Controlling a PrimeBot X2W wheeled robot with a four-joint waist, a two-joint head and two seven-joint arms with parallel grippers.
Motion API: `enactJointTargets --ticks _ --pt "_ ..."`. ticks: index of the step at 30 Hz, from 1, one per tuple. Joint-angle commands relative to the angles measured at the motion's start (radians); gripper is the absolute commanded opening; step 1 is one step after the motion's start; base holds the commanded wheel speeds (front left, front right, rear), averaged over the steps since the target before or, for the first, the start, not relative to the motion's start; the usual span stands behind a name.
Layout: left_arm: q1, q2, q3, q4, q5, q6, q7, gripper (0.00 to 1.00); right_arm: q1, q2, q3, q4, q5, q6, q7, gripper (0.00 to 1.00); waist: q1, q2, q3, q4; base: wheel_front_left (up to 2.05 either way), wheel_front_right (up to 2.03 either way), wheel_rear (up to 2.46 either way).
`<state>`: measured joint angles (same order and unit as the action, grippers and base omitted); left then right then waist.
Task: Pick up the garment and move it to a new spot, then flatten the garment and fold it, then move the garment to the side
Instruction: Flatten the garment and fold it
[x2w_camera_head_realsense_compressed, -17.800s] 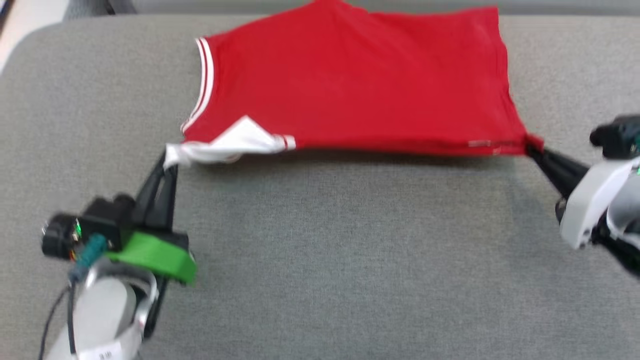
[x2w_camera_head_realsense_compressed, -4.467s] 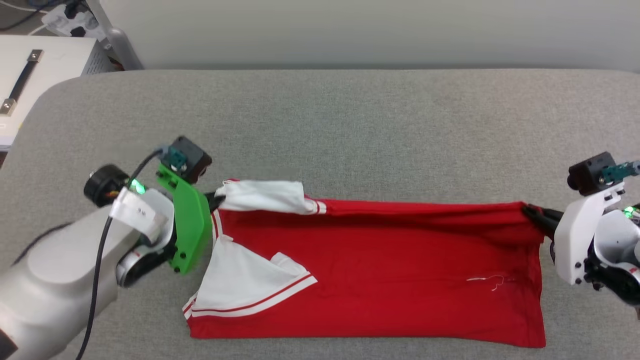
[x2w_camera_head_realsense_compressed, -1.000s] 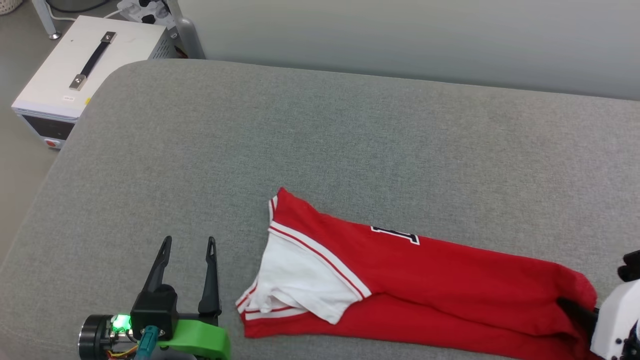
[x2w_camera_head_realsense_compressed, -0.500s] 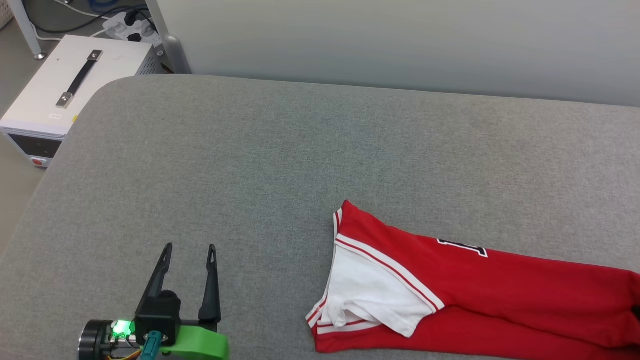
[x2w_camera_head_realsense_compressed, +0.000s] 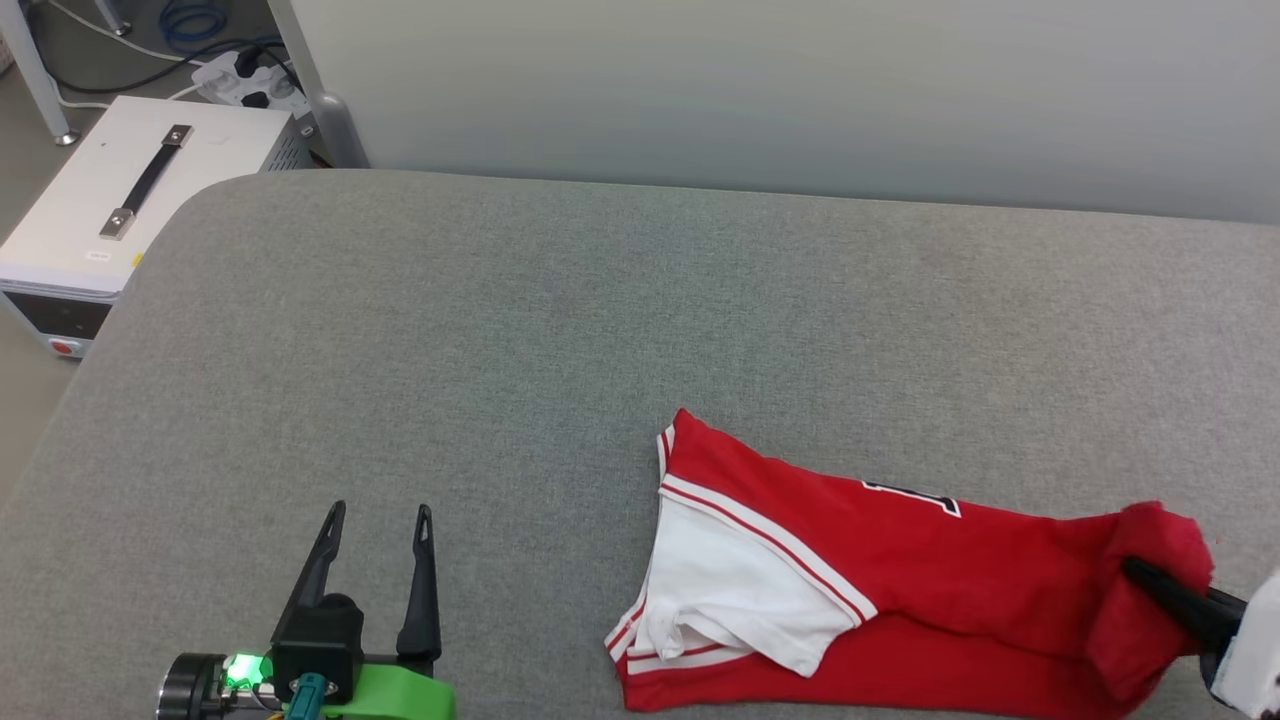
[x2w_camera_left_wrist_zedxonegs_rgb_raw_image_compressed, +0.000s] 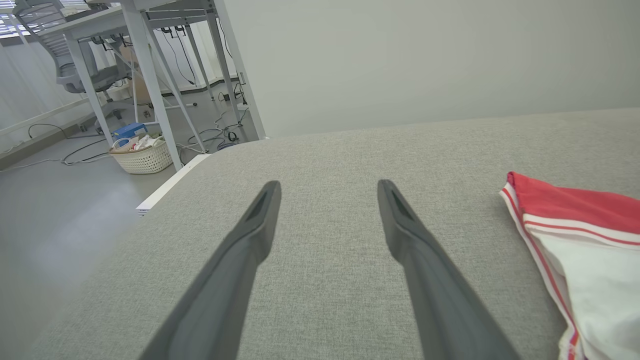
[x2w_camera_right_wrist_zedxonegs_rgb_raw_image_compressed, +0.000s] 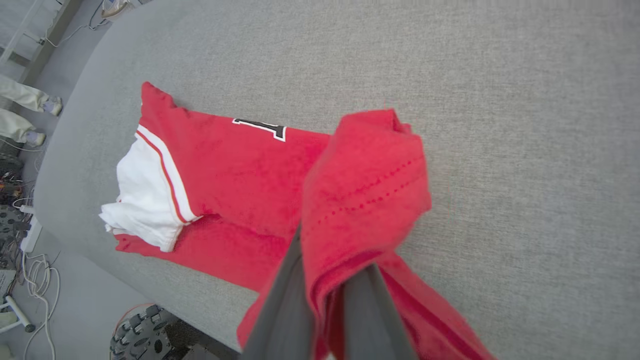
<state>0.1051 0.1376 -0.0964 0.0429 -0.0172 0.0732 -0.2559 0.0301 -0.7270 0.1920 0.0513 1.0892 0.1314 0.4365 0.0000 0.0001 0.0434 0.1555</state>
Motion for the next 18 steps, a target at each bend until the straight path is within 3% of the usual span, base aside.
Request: enactJointTargets --ticks 1,9,18 --pt "0.013 0.004 -0.002 0.002 0.008 -0.007 -0.006 1.00 0.002 0.010 0.009 -0.033 0.002 -0.001 0.011 0.00 0.0000 -0.0001 0.002 0.001 0.00 0.00 0.00" --pt "-0.015 0.001 -0.021 0.004 0.012 -0.012 -0.006 1.00 -0.101 0.094 0.121 -0.176 -0.065 -0.001 0.090 0.00 0.0000 -0.0001 0.027 0.024 0.00 0.00 0.00" --pt "-0.038 -0.003 -0.031 0.006 0.013 -0.008 -0.006 1.00 -0.283 0.208 0.297 -0.128 -0.144 -0.001 0.125 0.00 0.0000 -0.0001 0.061 0.054 0.00 0.00 0.00"
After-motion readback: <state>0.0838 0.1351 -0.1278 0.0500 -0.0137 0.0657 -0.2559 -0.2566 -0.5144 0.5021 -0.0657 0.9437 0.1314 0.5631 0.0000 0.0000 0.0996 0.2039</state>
